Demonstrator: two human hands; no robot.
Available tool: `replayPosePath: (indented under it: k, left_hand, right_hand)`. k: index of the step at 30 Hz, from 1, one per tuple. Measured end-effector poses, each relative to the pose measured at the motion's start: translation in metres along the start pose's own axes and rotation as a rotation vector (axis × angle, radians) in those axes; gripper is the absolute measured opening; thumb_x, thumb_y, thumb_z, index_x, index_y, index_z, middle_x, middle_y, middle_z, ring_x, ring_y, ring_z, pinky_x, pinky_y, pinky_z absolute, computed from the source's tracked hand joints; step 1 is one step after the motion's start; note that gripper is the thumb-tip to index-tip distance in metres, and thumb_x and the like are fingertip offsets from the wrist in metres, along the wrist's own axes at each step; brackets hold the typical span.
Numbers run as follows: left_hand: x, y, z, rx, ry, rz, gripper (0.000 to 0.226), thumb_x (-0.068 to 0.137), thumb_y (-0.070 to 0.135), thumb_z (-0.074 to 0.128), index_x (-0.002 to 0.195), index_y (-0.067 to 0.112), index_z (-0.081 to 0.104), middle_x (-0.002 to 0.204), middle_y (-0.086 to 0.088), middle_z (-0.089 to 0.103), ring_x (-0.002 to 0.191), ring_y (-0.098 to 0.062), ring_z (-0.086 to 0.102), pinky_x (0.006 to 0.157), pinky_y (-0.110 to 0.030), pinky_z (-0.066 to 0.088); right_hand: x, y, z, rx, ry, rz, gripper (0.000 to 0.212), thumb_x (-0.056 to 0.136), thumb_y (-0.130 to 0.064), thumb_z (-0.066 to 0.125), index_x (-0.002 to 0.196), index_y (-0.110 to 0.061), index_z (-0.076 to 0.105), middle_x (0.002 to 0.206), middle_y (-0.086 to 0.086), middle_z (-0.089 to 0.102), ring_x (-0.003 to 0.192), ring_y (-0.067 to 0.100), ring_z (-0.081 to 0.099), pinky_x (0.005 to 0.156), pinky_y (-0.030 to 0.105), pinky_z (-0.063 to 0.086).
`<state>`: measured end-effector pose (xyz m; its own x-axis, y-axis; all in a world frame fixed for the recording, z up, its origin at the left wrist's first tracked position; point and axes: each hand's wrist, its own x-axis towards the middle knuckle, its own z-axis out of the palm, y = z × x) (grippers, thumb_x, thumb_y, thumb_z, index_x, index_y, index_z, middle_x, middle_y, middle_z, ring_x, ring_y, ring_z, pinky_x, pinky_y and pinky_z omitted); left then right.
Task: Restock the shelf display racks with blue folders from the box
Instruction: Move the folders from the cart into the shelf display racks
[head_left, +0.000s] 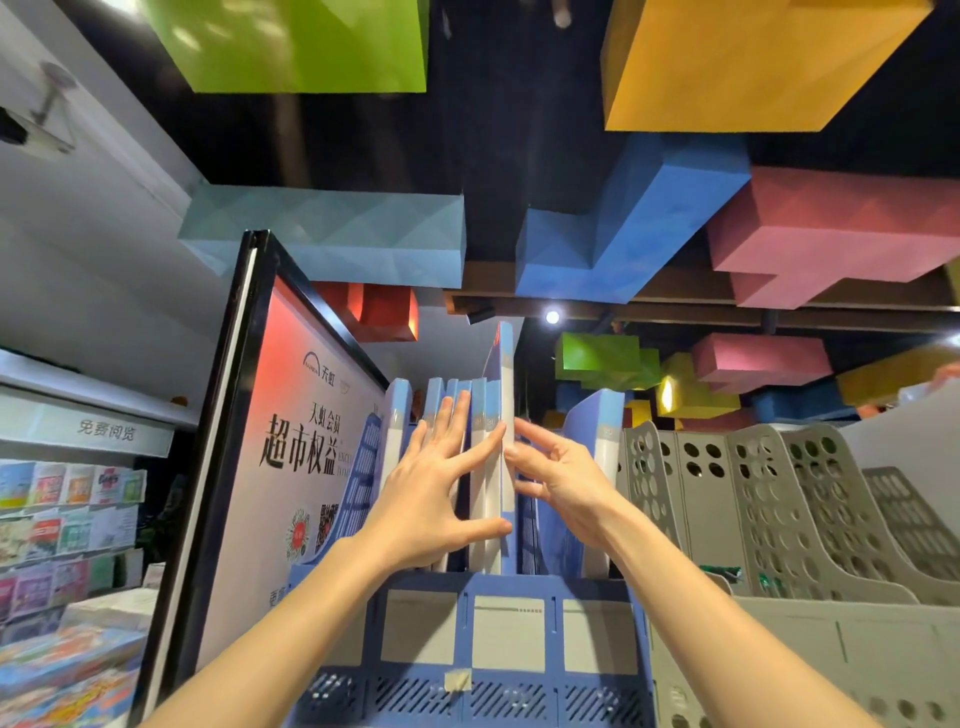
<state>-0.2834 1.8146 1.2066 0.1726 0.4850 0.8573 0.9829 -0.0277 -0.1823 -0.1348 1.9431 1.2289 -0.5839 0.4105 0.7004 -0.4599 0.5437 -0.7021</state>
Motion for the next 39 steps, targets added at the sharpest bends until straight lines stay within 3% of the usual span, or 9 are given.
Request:
replayPosePath:
  k: [10, 15, 20, 24, 27, 30, 33, 36, 39]
  left_hand:
    - [0.004, -0.008, -0.006, -0.084, -0.025, 0.011, 0.099, 0.078, 0.063, 0.075, 0.154, 0.051, 0.014, 0.165, 0.011, -0.023, 0.150, -0.006, -0.025, 0.126, -0.041, -0.005]
    - [0.003, -0.009, -0.005, -0.084, -0.018, 0.020, 0.099, 0.078, 0.061, 0.077, 0.155, 0.048, 0.015, 0.166, 0.007, -0.022, 0.150, -0.007, -0.025, 0.125, -0.041, -0.007]
    - [0.001, -0.010, -0.001, -0.079, -0.010, 0.029, 0.098, 0.079, 0.060, 0.076, 0.157, 0.045, 0.017, 0.166, 0.007, -0.022, 0.151, -0.009, -0.026, 0.125, -0.042, -0.007]
    - [-0.001, -0.008, 0.001, -0.076, 0.003, 0.050, 0.095, 0.084, 0.060, 0.071, 0.158, 0.043, 0.015, 0.166, 0.006, -0.023, 0.151, -0.011, -0.027, 0.125, -0.043, -0.009]
    - [-0.005, -0.008, 0.003, -0.038, 0.052, 0.064, 0.095, 0.086, 0.061, 0.066, 0.160, 0.039, 0.009, 0.167, 0.004, -0.019, 0.152, -0.012, -0.025, 0.125, -0.043, -0.009]
    - [-0.010, -0.008, 0.010, -0.042, 0.112, 0.063, 0.096, 0.087, 0.060, 0.065, 0.161, 0.033, 0.009, 0.169, 0.004, -0.007, 0.155, -0.012, -0.014, 0.127, -0.044, -0.004]
    - [-0.016, -0.005, 0.010, -0.202, 0.284, 0.015, 0.078, 0.089, 0.048, 0.068, 0.156, 0.029, 0.034, 0.164, 0.004, 0.031, 0.153, -0.012, 0.020, 0.126, -0.042, 0.020]
    - [-0.019, 0.009, 0.006, -0.368, 0.470, -0.065, 0.046, 0.088, 0.036, 0.071, 0.131, 0.024, 0.063, 0.127, 0.011, 0.068, 0.122, -0.008, 0.061, 0.102, -0.039, 0.051]
    - [-0.023, 0.029, -0.007, -0.486, 0.465, -0.164, 0.020, 0.088, 0.038, 0.067, 0.104, 0.026, 0.070, 0.093, 0.016, 0.074, 0.086, 0.000, 0.070, 0.080, -0.036, 0.059]
  right_hand:
    - [-0.022, 0.005, -0.004, -0.128, -0.091, 0.027, 0.058, 0.089, -0.001, 0.069, 0.142, -0.014, 0.050, 0.106, -0.003, 0.076, 0.105, 0.012, 0.071, 0.080, 0.025, 0.059]
    - [-0.030, 0.003, -0.002, -0.161, -0.092, 0.040, 0.056, 0.090, -0.001, 0.068, 0.142, -0.012, 0.051, 0.112, 0.000, 0.075, 0.106, 0.014, 0.071, 0.083, 0.027, 0.059]
    - [-0.039, 0.006, -0.001, -0.174, -0.080, 0.068, 0.056, 0.090, 0.001, 0.068, 0.142, -0.011, 0.050, 0.095, -0.014, 0.076, 0.096, 0.002, 0.072, 0.074, 0.020, 0.057]
    - [-0.042, 0.011, 0.000, -0.194, -0.040, 0.093, 0.064, 0.086, 0.000, 0.072, 0.145, -0.007, 0.047, 0.128, 0.002, 0.066, 0.109, 0.007, 0.067, 0.082, 0.026, 0.059]
    - [-0.046, 0.008, 0.005, -0.212, -0.013, 0.087, 0.063, 0.087, -0.001, 0.072, 0.145, -0.008, 0.047, 0.121, -0.004, 0.067, 0.104, 0.004, 0.068, 0.087, 0.030, 0.059]
    - [-0.053, 0.004, 0.013, -0.256, 0.068, 0.069, 0.052, 0.092, -0.007, 0.068, 0.141, -0.009, 0.051, 0.119, -0.002, 0.068, 0.102, 0.012, 0.071, 0.087, 0.030, 0.059]
    - [-0.057, -0.002, 0.023, -0.284, 0.224, 0.025, 0.032, 0.096, -0.014, 0.064, 0.127, -0.005, 0.064, 0.113, 0.013, 0.072, 0.095, 0.021, 0.074, 0.084, 0.036, 0.061]
    - [-0.073, -0.009, 0.025, -0.272, 0.366, -0.007, 0.021, 0.095, -0.011, 0.064, 0.115, -0.004, 0.068, 0.095, 0.013, 0.077, 0.087, 0.023, 0.076, 0.083, 0.039, 0.061]
    - [-0.092, -0.018, 0.029, -0.240, 0.454, -0.046, 0.012, 0.096, -0.008, 0.061, 0.104, -0.002, 0.067, 0.083, 0.012, 0.077, 0.083, 0.030, 0.075, 0.081, 0.038, 0.061]
